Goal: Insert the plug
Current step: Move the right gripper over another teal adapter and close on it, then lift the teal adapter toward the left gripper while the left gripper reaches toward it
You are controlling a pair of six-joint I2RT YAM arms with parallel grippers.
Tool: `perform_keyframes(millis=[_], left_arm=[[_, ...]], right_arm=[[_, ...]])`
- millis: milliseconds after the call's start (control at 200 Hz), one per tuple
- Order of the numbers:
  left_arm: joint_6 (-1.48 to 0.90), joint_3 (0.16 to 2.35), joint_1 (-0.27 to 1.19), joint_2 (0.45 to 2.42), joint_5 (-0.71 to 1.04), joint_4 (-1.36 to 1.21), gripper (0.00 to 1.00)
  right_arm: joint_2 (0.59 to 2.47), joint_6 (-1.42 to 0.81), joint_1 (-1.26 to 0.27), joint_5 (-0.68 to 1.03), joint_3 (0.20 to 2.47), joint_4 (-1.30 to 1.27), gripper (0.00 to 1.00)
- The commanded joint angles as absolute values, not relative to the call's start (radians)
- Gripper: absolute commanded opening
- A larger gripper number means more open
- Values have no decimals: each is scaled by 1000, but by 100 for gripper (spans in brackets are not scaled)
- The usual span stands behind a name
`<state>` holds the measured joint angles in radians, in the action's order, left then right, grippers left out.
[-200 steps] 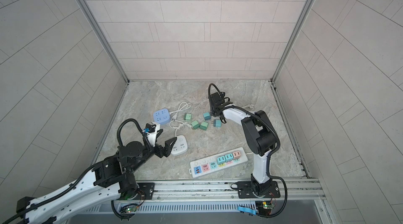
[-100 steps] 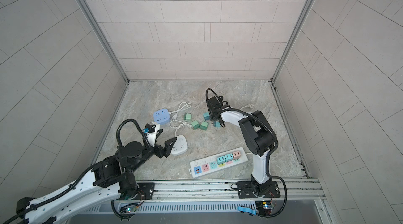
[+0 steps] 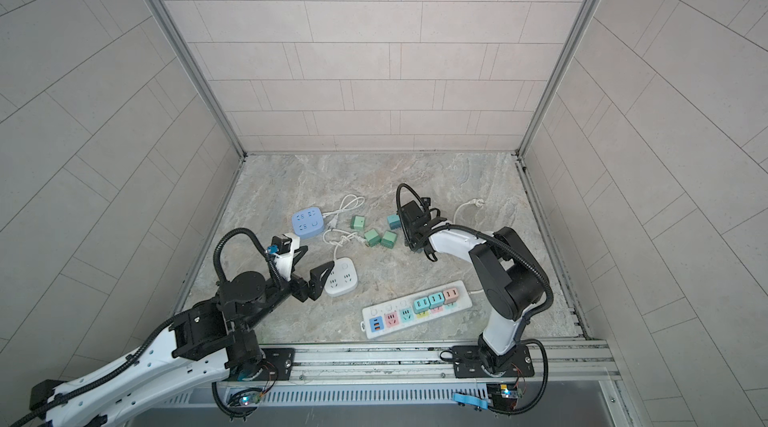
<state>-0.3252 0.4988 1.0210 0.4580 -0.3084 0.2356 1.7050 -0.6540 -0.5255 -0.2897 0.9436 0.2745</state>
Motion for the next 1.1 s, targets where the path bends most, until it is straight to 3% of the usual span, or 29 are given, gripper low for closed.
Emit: perform_keyframes(millis=[0,370,625,961,1096], left_arm=[[-347,492,1014,444,-305,236,92],[-357,493,1014,409,-297,246,92],[-365,495,1015,423,-285,246,93],[-372,502,1014,433,-274,246,93],[-373,504,1014,443,-269,235,93]], right_arm=[[1670,-683,-531,-249,899,241,83],[1593,-698,-550,-184,810,207,82],[1629,-690,-550,-173,817,205,63],[1667,-684,-555,-161,823,194,62],[1674,-671,-556,-152,833,204,48]])
